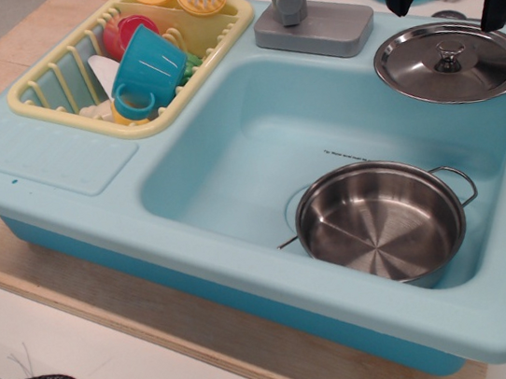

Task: Put lid on pot or pan

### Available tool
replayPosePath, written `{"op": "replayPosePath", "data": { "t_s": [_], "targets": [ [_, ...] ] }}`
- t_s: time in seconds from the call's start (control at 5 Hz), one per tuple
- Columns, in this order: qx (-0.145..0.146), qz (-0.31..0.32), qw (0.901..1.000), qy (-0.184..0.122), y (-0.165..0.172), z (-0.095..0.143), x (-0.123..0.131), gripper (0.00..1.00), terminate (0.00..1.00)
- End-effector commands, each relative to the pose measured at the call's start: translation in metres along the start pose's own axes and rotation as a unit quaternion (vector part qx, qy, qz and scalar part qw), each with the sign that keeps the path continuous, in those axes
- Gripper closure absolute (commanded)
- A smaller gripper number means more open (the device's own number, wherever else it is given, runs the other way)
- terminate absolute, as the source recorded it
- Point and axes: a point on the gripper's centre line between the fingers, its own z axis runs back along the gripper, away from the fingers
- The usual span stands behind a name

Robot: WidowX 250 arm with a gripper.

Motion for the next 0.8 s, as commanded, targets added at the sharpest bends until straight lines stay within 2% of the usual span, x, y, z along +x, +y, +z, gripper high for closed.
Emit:
{"op": "replayPosePath", "data": {
  "t_s": [0.0,0.2,0.6],
  "targets": [
    [0.0,0.0,1.0,0.0,0.0,0.0,0.0,0.0,0.0],
    [0.002,0.003,1.0,-0.009,0.0,-0.007,0.004,0.0,0.0],
    [-0.007,-0.002,1.0,0.002,0.0,-0.024,0.013,0.0,0.0]
  ]
}}
